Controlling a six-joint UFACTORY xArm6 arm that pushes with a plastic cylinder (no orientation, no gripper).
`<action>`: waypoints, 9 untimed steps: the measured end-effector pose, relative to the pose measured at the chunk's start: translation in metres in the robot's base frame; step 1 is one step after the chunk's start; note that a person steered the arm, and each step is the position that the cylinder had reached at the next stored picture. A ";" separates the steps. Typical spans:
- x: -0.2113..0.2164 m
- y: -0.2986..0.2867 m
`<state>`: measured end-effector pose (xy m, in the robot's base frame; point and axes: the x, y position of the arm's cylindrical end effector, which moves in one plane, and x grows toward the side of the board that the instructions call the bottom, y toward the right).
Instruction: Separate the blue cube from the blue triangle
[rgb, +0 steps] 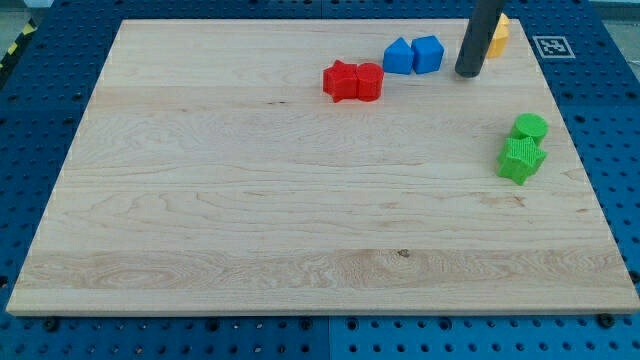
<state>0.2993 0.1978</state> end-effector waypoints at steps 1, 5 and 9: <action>-0.009 0.000; -0.054 -0.042; 0.042 -0.081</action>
<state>0.3417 0.1163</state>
